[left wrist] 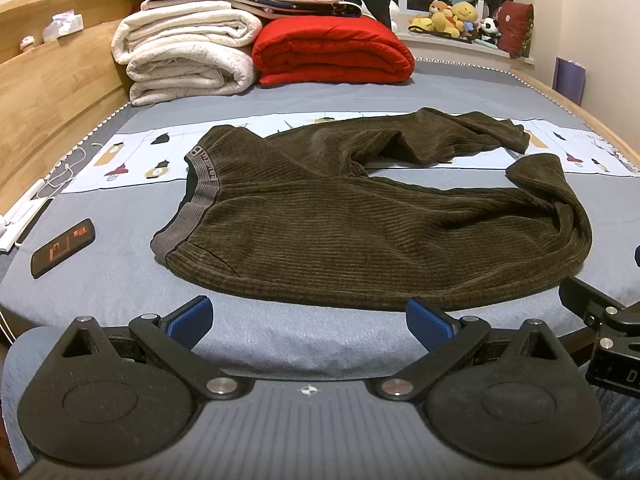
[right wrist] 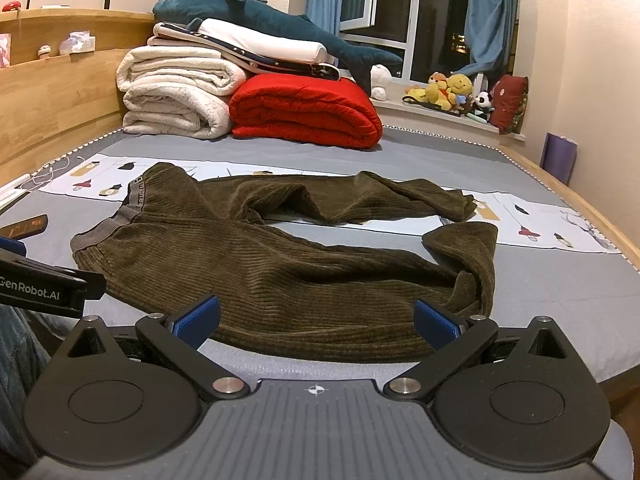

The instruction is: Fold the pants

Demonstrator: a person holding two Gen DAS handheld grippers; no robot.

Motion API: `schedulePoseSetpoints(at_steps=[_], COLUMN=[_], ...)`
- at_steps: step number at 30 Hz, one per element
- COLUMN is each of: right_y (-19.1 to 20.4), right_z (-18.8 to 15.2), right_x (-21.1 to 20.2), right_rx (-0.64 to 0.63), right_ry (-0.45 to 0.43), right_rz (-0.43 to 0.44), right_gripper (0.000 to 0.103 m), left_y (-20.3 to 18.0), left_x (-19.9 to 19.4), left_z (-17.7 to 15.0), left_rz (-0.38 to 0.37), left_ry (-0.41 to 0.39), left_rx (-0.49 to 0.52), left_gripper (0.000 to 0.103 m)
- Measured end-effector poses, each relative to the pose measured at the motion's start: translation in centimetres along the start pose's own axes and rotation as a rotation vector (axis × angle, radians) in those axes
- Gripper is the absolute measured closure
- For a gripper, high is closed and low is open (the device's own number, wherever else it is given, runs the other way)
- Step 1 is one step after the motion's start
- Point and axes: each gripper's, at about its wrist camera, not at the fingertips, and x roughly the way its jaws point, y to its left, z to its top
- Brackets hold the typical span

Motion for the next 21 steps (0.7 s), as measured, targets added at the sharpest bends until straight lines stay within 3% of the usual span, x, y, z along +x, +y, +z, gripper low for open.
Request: schedulePoseSetpoints(at_steps=[21], right_y=[-0.02], right_z=[-0.27], right_x=[0.25], right_rx=[0.006], right_ry=[0.01], right_rz=[-0.001], right_gripper=[0.001], left_y=[0.02], left_x=[0.32], left_z=[-0.24], left_rz=[-0.001], left_ry=[0.012], left_rx=[-0.006], left_gripper=[0.0])
